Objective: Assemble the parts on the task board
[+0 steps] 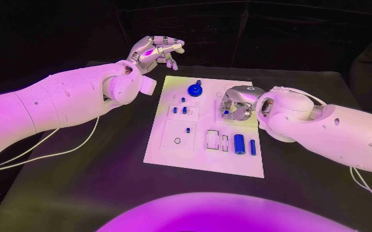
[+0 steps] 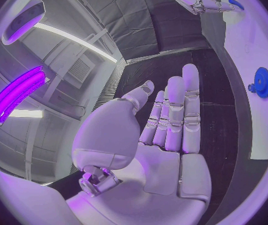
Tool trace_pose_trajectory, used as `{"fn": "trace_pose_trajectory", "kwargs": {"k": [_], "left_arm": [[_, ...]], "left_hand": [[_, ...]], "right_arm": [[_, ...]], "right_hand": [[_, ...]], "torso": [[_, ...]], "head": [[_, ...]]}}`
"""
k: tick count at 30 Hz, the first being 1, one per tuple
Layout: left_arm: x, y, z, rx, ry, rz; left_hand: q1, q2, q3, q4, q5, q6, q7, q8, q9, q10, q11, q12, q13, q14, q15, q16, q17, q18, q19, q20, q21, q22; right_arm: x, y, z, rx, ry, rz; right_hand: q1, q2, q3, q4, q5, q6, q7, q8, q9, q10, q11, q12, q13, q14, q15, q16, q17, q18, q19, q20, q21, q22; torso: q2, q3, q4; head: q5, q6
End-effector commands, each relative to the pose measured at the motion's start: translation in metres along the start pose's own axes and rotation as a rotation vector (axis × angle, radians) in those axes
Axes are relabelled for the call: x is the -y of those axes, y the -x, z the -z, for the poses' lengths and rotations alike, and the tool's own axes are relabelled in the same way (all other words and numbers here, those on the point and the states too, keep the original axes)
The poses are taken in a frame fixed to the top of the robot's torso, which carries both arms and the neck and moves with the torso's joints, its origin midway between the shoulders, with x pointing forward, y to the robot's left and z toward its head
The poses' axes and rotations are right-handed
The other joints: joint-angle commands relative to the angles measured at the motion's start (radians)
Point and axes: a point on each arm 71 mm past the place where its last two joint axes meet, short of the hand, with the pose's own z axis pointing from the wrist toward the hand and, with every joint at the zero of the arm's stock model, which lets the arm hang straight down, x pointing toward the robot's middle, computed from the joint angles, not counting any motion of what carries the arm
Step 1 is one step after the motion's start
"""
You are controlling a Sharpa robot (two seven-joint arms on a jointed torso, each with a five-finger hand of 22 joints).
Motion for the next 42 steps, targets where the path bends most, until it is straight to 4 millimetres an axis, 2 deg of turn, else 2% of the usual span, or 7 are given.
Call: {"fn": "trace_pose_trajectory", "kwargs": {"k": [1,19,24,26,29,36,42], "left_arm": [[0.0013,-0.0011,-0.0008,-0.011,-0.003,0.011],[0.001,-0.0015,-0.0007,-0.012,0.002,0.012],[0.001,-0.0014,-0.0006,-0.012,0.002,0.012],[0.001,-0.0014,-0.0006,-0.012,0.002,0.012],[0.0011,-0.0012,-0.0005,-0.012,0.002,0.012],[0.001,-0.0012,-0.0006,-0.012,0.001,0.012],[0.001,-0.0005,-0.0004,-0.011,0.002,0.011]], "left_hand": [[0.011,-0.001,0.0,-0.008,-0.001,-0.006,0.0,0.003,0.0,-0.008,0.002,0.007,-0.001,-0.007,0.003,0.006,-0.001,0.007,0.008,0.001,-0.005,-0.001],[0.012,-0.001,-0.001,-0.009,-0.001,-0.007,0.0,0.004,0.0,-0.009,0.002,0.007,-0.001,-0.008,0.003,0.006,-0.002,0.007,0.008,0.001,-0.005,-0.001],[0.012,-0.001,-0.001,-0.009,-0.001,-0.007,0.0,0.004,0.0,-0.009,0.002,0.007,-0.001,-0.008,0.003,0.006,-0.002,0.007,0.008,0.001,-0.005,-0.001],[0.012,-0.001,-0.001,-0.009,-0.001,-0.007,0.0,0.004,0.0,-0.009,0.002,0.007,-0.001,-0.008,0.003,0.006,-0.002,0.007,0.008,0.001,-0.005,-0.001],[0.013,-0.001,-0.001,-0.009,-0.001,-0.008,0.0,0.004,0.0,-0.009,0.002,0.008,-0.002,-0.008,0.003,0.006,-0.002,0.007,0.008,0.001,-0.006,-0.002],[0.013,-0.001,-0.001,-0.009,-0.001,-0.008,0.0,0.004,0.0,-0.009,0.002,0.008,-0.002,-0.008,0.003,0.006,-0.002,0.007,0.008,0.001,-0.006,-0.002],[0.013,-0.001,-0.001,-0.009,-0.001,-0.008,0.0,0.004,0.0,-0.009,0.002,0.008,-0.002,-0.008,0.003,0.006,-0.002,0.007,0.008,0.001,-0.006,-0.002]], "right_arm": [[0.0011,-0.0021,-0.0004,-0.022,-0.015,0.031],[0.0001,-0.0012,-0.002,0.0,-0.013,0.055],[-0.0009,-0.0006,-0.0019,0.01,-0.006,0.053],[-0.002,0.0004,-0.0017,0.025,0.003,0.049],[-0.0038,0.0019,-0.0014,0.048,0.017,0.043],[-0.007,0.0044,-0.0004,0.091,0.041,0.02],[-0.0058,0.0065,0.0028,0.12,0.04,0.006]], "right_hand": [[-0.001,0.002,0.008,0.002,-0.011,0.001,-0.001,0.001,-0.002,-0.001,0.002,-0.008,-0.003,0.001,-0.008,0.002,-0.002,-0.003,0.005,-0.001,0.004,0.0],[-0.005,-0.018,0.017,0.006,-0.018,-0.016,0.002,-0.009,-0.01,-0.054,0.014,-0.056,-0.006,0.001,0.001,0.002,-0.004,-0.001,-0.005,0.006,-0.002,-0.01],[0.013,-0.007,0.036,-0.002,-0.02,-0.004,-0.002,-0.003,-0.008,-0.013,0.006,-0.041,0.0,0.001,-0.005,0.002,-0.004,-0.002,0.0,0.004,0.003,-0.002],[0.037,0.007,0.057,-0.016,-0.044,0.027,-0.007,0.014,-0.002,0.04,-0.004,-0.018,0.007,0.001,-0.014,0.002,-0.005,-0.005,0.01,-0.002,0.014,0.015],[0.047,0.016,0.071,-0.025,-0.055,0.06,-0.011,0.032,0.003,0.078,-0.015,-0.002,0.013,0.001,-0.02,0.002,-0.005,-0.009,0.02,-0.009,0.025,0.032],[0.047,0.025,0.085,-0.034,-0.056,0.102,-0.022,0.053,0.01,0.119,-0.027,0.009,0.02,0.002,-0.03,0.0,-0.006,-0.014,0.033,-0.019,0.041,0.055],[0.048,0.024,0.094,-0.042,-0.054,0.101,-0.021,0.05,0.009,0.118,-0.027,0.0,0.019,0.002,-0.031,-0.001,-0.007,-0.014,0.034,-0.022,0.044,0.058]], "torso": [[0.0,-0.0008,-0.0007],[-0.001,-0.0008,-0.0013],[0.0,-0.0006,-0.0009],[-0.001,-0.0005,-0.0005],[0.0,0.0,-0.0011],[0.0,-0.0001,-0.0013],[-0.001,-0.0006,-0.0015]], "head": [[0.0,0.0],[0.002,-0.005],[0.002,-0.005],[0.001,-0.006],[0.001,-0.006],[0.001,-0.007],[0.001,-0.008]]}}
